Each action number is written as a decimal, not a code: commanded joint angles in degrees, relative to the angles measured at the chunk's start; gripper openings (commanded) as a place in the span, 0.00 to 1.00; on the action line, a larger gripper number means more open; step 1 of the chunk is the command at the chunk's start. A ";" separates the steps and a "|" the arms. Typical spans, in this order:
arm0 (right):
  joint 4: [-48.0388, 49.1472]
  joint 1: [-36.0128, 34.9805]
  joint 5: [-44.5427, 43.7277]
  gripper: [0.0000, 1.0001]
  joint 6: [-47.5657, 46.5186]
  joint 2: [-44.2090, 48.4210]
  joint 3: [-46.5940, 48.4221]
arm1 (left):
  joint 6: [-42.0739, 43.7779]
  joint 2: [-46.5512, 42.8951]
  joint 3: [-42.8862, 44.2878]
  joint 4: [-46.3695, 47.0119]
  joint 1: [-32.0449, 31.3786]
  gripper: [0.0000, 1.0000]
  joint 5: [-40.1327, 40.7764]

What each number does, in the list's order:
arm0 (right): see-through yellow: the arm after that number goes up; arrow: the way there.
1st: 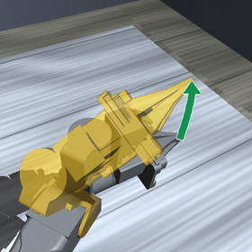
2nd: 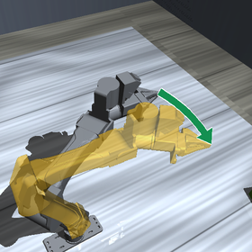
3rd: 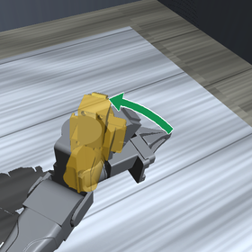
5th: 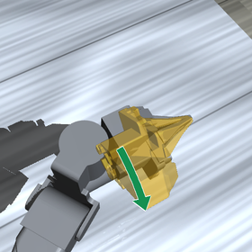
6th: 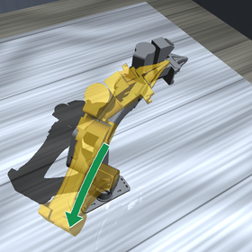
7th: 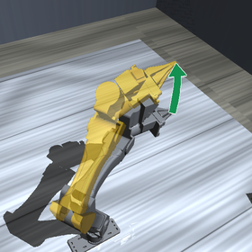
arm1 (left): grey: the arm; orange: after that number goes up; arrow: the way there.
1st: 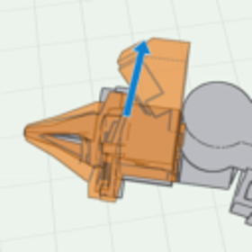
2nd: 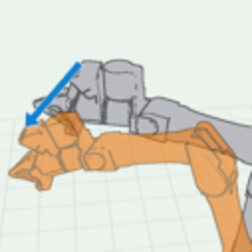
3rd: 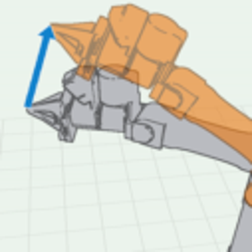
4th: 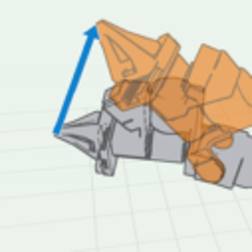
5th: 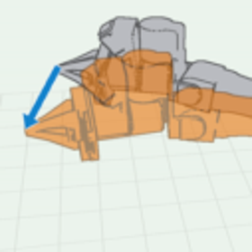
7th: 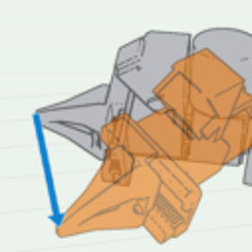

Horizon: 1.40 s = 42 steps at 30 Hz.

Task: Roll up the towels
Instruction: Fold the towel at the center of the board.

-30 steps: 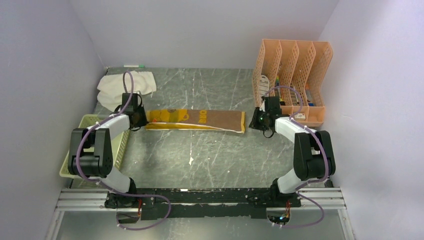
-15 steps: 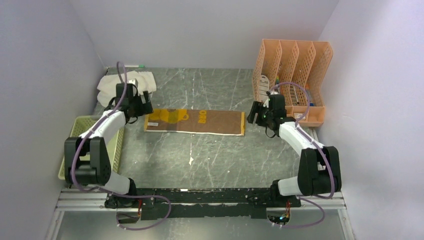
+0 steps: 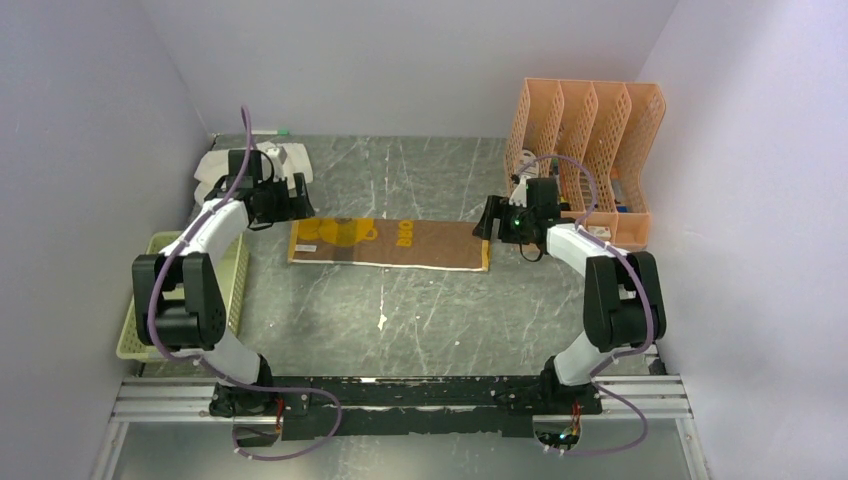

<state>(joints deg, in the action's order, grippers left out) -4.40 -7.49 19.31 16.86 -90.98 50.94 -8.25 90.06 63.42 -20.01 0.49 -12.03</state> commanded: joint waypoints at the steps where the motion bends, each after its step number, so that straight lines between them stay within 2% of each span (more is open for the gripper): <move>1: -0.49 1.24 3.09 0.79 -1.95 -2.63 2.18 | 1.56 2.56 2.19 -4.80 2.59 0.99 -6.62; 9: -1.64 0.09 -5.35 0.69 -2.80 -5.55 2.02 | 1.83 3.56 0.33 -3.37 3.97 0.99 -8.11; 16: -2.97 -6.42 -14.96 0.69 -2.65 -9.40 4.66 | 2.67 3.06 -0.27 -3.60 4.28 0.99 -8.36; 30: -0.97 -6.97 -13.84 0.63 5.68 -13.08 4.63 | 3.06 4.10 -2.14 -3.15 7.94 0.99 -9.62; 35: 0.51 -7.96 -12.24 0.48 7.33 -12.40 2.85 | 3.28 5.18 -2.01 -3.79 7.95 0.99 -9.70; 42: 1.32 -9.67 -14.62 0.38 8.20 -10.52 0.08 | 3.46 4.78 -2.42 -3.81 7.95 0.99 -9.66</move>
<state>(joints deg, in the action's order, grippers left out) -1.41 -16.21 5.48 23.57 -101.86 54.11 -5.76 94.80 61.49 -23.51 8.21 -20.21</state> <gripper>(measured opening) 0.412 0.989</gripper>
